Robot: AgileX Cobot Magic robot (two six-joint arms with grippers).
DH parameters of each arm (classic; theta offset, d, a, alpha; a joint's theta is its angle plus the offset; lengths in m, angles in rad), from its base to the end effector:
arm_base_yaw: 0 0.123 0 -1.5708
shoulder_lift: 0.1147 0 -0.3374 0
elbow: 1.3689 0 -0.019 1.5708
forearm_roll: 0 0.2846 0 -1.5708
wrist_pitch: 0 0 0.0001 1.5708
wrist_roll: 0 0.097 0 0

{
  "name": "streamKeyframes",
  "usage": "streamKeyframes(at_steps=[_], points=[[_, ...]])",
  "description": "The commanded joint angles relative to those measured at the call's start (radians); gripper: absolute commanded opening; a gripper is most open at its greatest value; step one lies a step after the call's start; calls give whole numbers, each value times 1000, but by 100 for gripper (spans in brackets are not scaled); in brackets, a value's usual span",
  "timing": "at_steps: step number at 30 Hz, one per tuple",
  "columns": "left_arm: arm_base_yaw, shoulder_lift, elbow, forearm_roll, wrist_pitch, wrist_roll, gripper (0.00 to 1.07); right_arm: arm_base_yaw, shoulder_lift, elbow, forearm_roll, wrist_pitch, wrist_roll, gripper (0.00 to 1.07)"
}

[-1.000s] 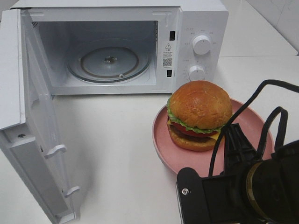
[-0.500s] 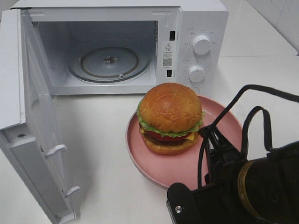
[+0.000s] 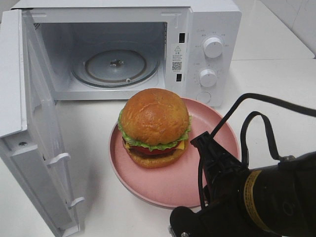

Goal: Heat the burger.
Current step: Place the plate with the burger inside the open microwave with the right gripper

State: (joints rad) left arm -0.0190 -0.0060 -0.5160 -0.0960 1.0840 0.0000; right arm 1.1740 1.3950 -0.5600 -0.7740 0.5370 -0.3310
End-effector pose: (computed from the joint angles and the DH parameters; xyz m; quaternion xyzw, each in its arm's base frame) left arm -0.0270 -0.0077 0.2939 0.0110 0.8525 -0.0528 0.5199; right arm 0.1240 0.2060 0.1975 -0.8407 0.4685 -0.1626 0.2175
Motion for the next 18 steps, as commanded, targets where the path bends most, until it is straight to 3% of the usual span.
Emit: streamKeyframes(at_steps=[1, 4, 10, 18], points=[[2, -15, 0, -9, -14, 0, 100, -59, -10, -5, -40, -49, -47, 0], [2, -15, 0, -9, -14, 0, 100, -129, -10, -5, -38, -89, -97, 0], [2, -15, 0, -9, -14, 0, 100, -185, -10, -5, -12, -136, -156, 0], [2, -15, 0, -9, -14, 0, 100, -295, -10, -5, 180, -153, -473, 0]])
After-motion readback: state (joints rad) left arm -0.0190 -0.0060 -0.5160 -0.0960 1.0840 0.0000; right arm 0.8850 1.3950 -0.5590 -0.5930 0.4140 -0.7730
